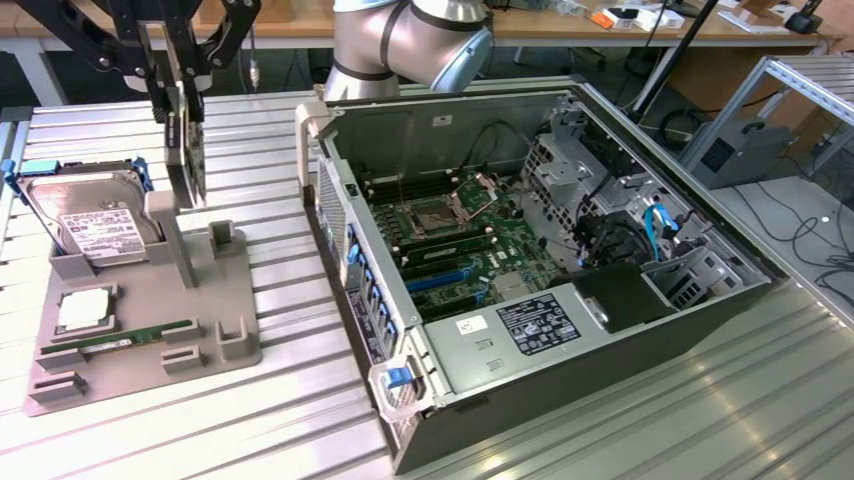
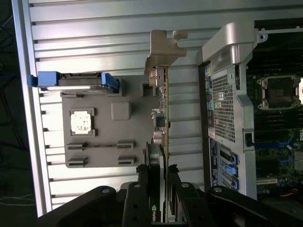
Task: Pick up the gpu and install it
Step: 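Pick up the gpu and move the gpu toward the slot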
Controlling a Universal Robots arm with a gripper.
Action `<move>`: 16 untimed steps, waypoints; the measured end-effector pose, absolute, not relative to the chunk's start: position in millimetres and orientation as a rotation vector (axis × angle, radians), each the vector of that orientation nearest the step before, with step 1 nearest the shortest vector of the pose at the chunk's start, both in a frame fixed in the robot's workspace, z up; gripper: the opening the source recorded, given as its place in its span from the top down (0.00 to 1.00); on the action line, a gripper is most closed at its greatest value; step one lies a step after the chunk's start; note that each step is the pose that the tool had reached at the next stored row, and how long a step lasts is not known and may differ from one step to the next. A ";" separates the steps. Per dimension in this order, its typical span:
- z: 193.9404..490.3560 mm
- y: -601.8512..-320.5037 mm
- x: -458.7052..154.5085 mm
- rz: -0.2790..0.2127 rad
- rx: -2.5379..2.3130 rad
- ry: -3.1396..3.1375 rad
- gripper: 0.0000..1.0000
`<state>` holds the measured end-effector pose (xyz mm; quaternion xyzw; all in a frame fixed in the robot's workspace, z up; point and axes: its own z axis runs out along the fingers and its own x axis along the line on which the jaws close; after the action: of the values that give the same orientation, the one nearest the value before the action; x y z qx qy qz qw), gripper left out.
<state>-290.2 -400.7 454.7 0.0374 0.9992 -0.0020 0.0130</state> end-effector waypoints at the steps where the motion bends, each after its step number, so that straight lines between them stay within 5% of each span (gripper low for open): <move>1: 455.3 -400.7 -290.2 -0.006 0.116 3.114 0.73; 16: 455.6 -400.7 -271.0 -0.010 0.116 3.113 0.73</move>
<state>-271.0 -400.7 455.6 0.0374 0.9992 -0.0032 0.0130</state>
